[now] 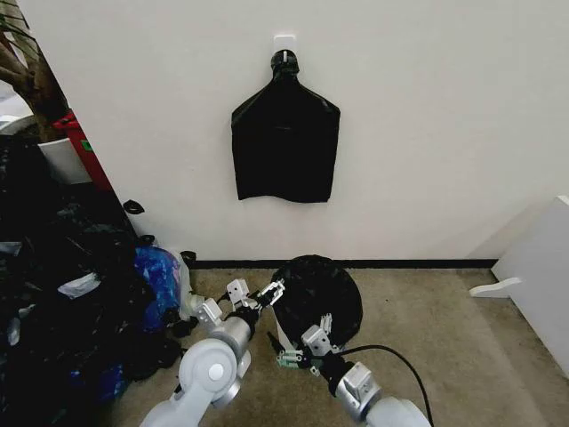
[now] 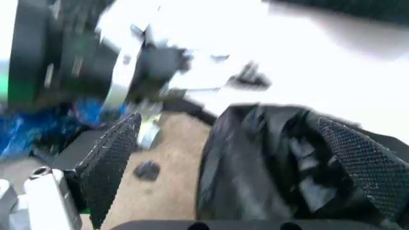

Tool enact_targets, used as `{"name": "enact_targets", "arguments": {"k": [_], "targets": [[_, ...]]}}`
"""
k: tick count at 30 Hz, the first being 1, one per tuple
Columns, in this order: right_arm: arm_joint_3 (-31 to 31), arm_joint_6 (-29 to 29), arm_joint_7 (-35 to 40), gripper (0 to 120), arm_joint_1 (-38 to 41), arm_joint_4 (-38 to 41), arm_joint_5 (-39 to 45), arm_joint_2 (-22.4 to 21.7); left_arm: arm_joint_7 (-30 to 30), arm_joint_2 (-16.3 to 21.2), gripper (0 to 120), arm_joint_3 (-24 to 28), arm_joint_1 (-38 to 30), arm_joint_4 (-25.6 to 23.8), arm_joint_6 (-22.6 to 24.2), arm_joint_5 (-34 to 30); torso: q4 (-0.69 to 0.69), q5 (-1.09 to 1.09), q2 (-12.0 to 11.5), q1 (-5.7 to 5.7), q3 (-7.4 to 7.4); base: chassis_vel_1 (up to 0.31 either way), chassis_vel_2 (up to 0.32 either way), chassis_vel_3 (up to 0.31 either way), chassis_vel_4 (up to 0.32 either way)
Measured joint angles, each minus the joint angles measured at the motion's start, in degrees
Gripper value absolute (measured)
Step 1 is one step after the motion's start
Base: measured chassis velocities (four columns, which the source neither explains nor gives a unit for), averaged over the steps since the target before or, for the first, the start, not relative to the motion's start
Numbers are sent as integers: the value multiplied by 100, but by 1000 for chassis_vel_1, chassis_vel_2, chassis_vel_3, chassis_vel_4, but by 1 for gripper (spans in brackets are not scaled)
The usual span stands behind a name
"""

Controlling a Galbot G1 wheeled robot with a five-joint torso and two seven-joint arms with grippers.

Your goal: Place the garbage bag over the trash bin.

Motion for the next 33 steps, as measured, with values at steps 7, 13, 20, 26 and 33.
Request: {"name": "enact_targets", "arguments": {"k": [7,13,20,26,33], "targets": [[354,246,314,100,-308,386,314,117,1164,-41,100,-867,456,214,-203,420,1,0,1,0,0,0,0,0,0],[441,350,476,100,-388,413,470,239,1817,-30,100,-1240,636,420,-80,187,1,0,1,0,0,0,0,0,0],[464,351,557,100,-312,403,561,303,2280,3,100,-1300,537,715,236,-54,1,0,1,0,0,0,0,0,0],[487,332,595,100,-291,380,611,363,2514,3,100,-1065,271,1133,610,-187,0,0,1,0,0,0,0,0,0],[454,326,592,100,-271,312,592,404,2426,-18,100,-986,157,1305,611,-199,0,0,1,0,0,0,0,0,0]]}}
